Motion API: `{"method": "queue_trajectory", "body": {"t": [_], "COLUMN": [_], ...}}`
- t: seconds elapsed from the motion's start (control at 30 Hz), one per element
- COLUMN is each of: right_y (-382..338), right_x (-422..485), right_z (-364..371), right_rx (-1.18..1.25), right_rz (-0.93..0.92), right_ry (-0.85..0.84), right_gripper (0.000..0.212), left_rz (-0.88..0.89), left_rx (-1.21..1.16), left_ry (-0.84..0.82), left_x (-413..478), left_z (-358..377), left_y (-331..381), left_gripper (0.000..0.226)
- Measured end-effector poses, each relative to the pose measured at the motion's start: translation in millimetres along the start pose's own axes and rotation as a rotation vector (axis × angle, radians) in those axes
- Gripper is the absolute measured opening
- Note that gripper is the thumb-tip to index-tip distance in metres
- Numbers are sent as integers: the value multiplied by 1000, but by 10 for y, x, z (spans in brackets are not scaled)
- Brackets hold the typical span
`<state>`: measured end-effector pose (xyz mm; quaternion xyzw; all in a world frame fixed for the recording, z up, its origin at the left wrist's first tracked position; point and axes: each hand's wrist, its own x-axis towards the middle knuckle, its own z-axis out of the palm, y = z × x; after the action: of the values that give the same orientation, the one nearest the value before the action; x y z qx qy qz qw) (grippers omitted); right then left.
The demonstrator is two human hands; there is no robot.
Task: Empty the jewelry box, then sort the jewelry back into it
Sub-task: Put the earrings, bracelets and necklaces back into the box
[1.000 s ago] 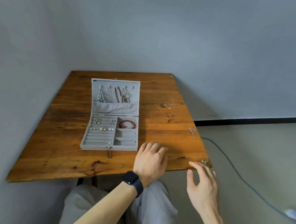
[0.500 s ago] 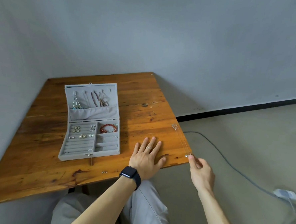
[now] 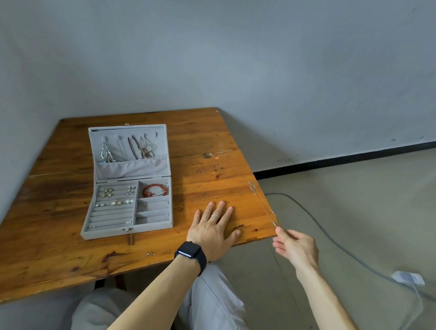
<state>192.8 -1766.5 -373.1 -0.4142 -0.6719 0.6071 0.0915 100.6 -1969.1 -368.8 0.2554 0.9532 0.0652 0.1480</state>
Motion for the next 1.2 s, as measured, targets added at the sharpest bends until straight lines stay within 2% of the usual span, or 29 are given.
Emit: {"method": "queue_trajectory", "body": {"t": [0.03, 0.1, 0.2, 0.37, 0.47, 0.53, 0.63, 0.7, 0.87, 1.0, 1.2], "right_y": [-13, -69, -250, -731, -1026, -1206, -1397, -1451, -1415, -1370, -1365], "right_x": [-22, -73, -162, -390, -566, -691, -837, -875, -863, -785, -468], "right_z": [-37, -123, -249, -401, -429, -428, -437, -424, -286, -105, 63], "right_rx": [-5, -25, -70, -211, -321, -368, -429, -457, -477, -408, -368], "right_rz": [-15, -53, -108, -259, -359, -411, -455, -465, -485, -490, -452], "right_ry": [4, 23, -10, -210, -346, -438, -552, -587, -592, -532, -445], "right_gripper": [5, 13, 7, 8, 9, 10, 11, 12, 11, 13, 11], "left_rz": [0, -4, -5, 155, 236, 300, 347, 334, 297, 227, 33], "left_rx": [-5, -34, -215, -713, -977, -1094, -1146, -1179, -1287, -1376, -1362], "left_ry": [-8, -36, -56, -30, -166, -261, -334, -331, -322, -293, -122], "left_x": [2, 1, -3, -61, -155, -222, -330, -406, -590, -668, -592], "left_z": [-24, -95, -267, -610, -807, -897, -946, -925, -862, -729, -682], "left_y": [1, 25, 106, 384, 555, 560, 479, 407, 173, -86, -567], "left_gripper": [72, 72, 67, 61, 64, 57, 30, 21, 17, 14, 21]}}
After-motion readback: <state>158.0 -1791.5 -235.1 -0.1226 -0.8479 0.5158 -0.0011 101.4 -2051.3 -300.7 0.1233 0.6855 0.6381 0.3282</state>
